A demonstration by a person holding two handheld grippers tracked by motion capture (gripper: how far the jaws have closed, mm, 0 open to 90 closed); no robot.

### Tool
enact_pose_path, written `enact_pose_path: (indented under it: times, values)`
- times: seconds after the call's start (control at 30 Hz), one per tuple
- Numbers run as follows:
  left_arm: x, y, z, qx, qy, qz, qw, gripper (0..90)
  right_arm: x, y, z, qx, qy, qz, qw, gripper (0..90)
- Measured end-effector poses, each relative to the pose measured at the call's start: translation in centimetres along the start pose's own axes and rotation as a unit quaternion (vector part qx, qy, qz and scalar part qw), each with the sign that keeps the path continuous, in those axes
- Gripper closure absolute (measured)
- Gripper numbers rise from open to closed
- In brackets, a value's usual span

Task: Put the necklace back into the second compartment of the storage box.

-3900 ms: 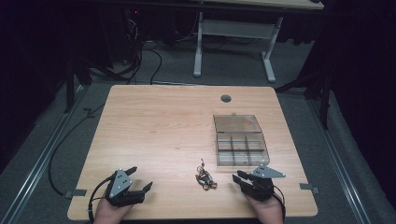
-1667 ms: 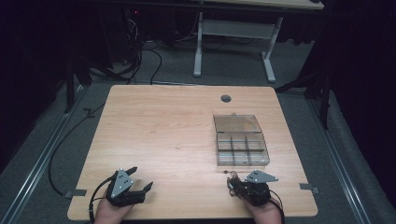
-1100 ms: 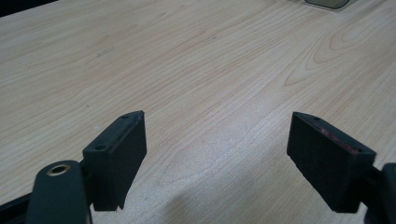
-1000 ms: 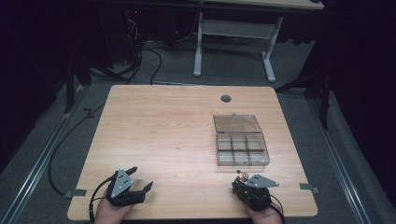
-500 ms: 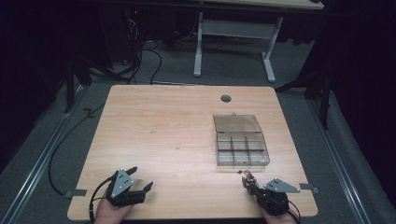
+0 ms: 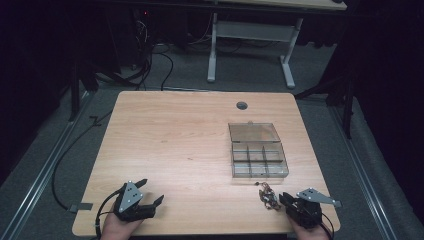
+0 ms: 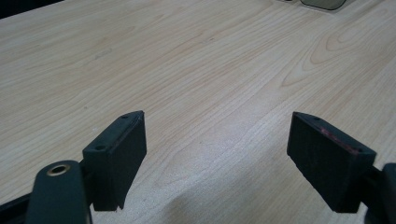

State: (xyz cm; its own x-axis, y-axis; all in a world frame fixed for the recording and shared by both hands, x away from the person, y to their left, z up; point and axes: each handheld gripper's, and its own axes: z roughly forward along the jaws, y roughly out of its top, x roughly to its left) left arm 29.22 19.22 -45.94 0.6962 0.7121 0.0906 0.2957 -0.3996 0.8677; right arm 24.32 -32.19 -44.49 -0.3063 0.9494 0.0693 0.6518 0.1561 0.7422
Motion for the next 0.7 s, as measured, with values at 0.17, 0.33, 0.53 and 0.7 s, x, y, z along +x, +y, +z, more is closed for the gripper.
enact_pose_path:
  times: [0.17,0.33,0.53,0.7]
  values:
    - [0.1,0.0,0.0,0.0,-0.005,-0.002,1.0,20.1,0.1,1.1,0.1,0.039,-0.01,-0.01,0.9992,73.4]
    - [0.0,0.0,0.0,0.0,-0.007,0.0,1.0,20.1,-0.1,2.3,0.4,0.081,-0.026,-0.006,0.9963,73.3]
    - [0.0,0.0,0.0,0.004,-0.013,0.002,0.9999,19.9,-0.3,3.4,0.8,0.139,-0.028,-0.007,0.9898,73.4]
    - [0.1,0.0,0.0,0.004,-0.016,0.002,0.9999,19.9,-0.3,4.4,0.8,0.176,-0.026,-0.012,0.984,73.0]
